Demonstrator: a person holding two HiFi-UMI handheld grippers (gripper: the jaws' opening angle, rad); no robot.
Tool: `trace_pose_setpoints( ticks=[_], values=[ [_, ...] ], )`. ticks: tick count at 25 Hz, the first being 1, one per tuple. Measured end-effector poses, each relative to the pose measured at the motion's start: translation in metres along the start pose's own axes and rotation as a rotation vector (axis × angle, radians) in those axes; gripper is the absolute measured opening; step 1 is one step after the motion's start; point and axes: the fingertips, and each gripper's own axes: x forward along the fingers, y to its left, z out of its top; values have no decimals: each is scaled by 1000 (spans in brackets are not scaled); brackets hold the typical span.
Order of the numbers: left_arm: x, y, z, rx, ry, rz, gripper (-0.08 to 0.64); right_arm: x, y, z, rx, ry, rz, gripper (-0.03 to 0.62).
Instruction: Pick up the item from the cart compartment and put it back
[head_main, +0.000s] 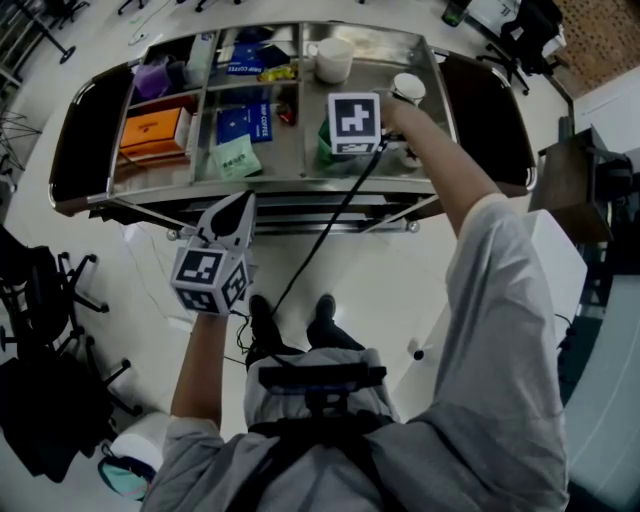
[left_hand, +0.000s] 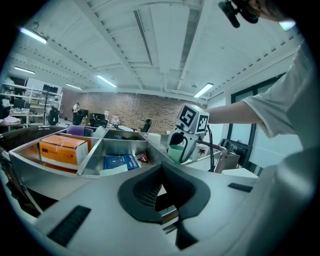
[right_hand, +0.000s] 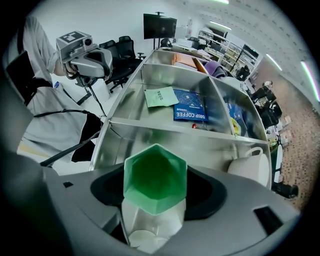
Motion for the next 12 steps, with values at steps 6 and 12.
trace_pose_setpoints(
  ticks=[6,12],
  values=[
    [-3,4,1,18,19,8,0,-15,-2,-9,79,-2,-10,321],
    [-5,9,2,22,7,2,0,-44,-2,4,102,-97,-79,321]
  ],
)
